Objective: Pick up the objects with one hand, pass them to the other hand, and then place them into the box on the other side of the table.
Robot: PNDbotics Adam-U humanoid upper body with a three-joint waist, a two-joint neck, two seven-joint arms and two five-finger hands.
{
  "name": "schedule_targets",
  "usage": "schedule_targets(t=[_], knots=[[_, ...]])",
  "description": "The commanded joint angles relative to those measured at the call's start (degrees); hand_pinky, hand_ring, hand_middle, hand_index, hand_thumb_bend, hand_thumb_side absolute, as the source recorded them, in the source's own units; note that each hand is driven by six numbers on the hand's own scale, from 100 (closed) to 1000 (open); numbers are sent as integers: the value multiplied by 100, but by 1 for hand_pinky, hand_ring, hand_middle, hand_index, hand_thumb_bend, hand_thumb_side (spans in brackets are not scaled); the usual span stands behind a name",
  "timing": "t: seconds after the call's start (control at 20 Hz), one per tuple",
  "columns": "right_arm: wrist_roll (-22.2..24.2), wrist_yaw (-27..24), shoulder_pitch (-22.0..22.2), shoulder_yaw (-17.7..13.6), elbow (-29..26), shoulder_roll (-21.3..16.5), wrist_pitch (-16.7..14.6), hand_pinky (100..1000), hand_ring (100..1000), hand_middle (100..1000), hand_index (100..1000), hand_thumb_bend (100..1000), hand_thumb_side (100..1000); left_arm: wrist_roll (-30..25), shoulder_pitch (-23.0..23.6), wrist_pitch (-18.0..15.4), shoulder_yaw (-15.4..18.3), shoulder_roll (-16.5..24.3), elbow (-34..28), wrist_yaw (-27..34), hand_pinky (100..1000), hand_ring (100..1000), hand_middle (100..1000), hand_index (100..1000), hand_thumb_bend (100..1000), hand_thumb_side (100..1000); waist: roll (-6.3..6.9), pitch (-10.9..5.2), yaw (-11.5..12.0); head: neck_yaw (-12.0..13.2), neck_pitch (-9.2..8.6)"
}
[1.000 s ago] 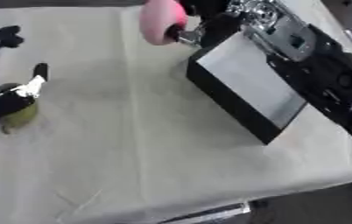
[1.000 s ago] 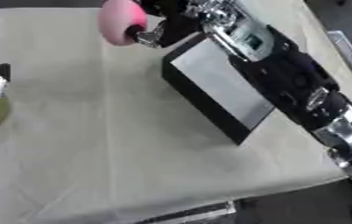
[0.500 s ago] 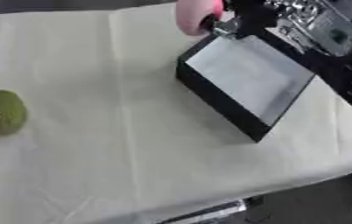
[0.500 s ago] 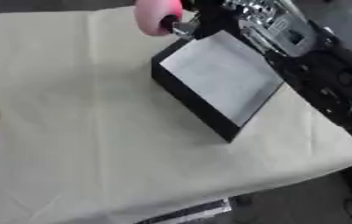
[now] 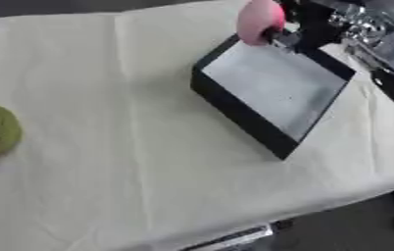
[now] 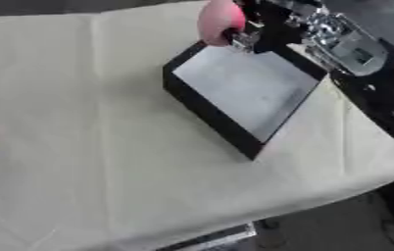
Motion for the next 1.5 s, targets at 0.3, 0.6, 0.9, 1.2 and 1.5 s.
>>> schedule_targets(t=[0.3,0.6,0.9,1.2,1.5], knots=[[-162,725,334,-264,91,-189,-585,959,869,480,621,154,100,115,143,181,259,543,-270,799,842,719,684,868,180,529,57,11,13,68,-254],[-156,1323,557,-407,225,-202,-1081,980,927,617,776,393,100,166,221,214,342,678,-278,954,842,721,686,870,183,526,71,56,11,165,-334],[-119,1895,666,-631,345,-231,-1553,1000,1000,841,1000,392,100,260,274,230,404,782,-234,963,842,722,687,871,186,522,88,63,1,259,-325],[-537,2306,698,-691,237,-19,-1554,1000,1000,869,1000,295,100,275,243,231,406,863,-184,918,841,725,691,875,201,519,106,61,4,396,-268],[-1113,1786,515,-604,-593,480,-1254,1000,1000,915,1000,100,160,-185,-124,351,268,1150,228,809,854,746,707,883,208,537,174,26,14,615,-209]])
